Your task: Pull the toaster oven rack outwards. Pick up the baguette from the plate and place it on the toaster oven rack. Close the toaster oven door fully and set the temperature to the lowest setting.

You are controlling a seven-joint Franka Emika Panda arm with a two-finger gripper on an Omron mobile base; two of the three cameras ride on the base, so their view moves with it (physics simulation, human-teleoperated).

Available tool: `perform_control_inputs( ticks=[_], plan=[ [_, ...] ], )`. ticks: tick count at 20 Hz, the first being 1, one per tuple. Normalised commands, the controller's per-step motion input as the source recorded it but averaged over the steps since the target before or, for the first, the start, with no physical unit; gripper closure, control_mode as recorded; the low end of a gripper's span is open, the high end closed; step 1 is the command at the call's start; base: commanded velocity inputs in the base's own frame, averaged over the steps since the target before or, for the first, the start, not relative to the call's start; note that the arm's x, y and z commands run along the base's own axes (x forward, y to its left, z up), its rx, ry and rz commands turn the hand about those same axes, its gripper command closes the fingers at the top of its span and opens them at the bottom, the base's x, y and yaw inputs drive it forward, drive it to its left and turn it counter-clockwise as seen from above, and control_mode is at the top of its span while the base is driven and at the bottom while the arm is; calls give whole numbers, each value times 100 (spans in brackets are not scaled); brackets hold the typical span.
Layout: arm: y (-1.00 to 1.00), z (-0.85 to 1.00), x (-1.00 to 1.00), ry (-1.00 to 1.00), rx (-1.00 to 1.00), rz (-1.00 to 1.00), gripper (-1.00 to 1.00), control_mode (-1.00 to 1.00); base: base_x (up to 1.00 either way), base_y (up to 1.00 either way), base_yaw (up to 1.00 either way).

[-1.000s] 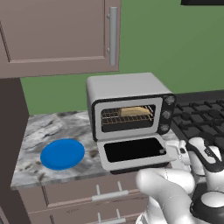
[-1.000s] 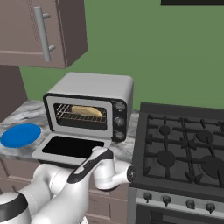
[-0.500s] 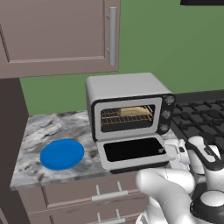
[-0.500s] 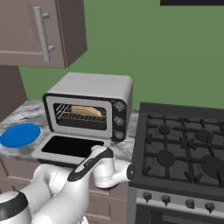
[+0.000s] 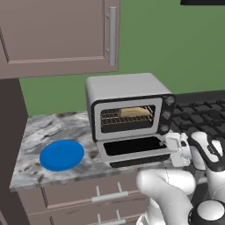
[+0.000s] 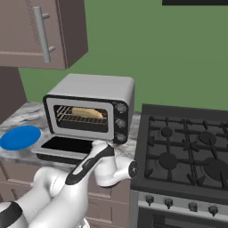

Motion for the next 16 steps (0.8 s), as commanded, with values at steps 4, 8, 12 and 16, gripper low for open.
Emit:
perform_control_inputs(
  ticks=[4,8,12,16],
  plan=[
    [53,100,45,-6,-4,-10,-100,-100,0,0,0],
    [62,85,64,0,-5,-17,-100,-100,0,0,0],
    [59,17,75,0,0,-25,-100,-100,0,0,0],
    [59,6,81,0,0,-23,-100,-100,0,0,0]
  ],
)
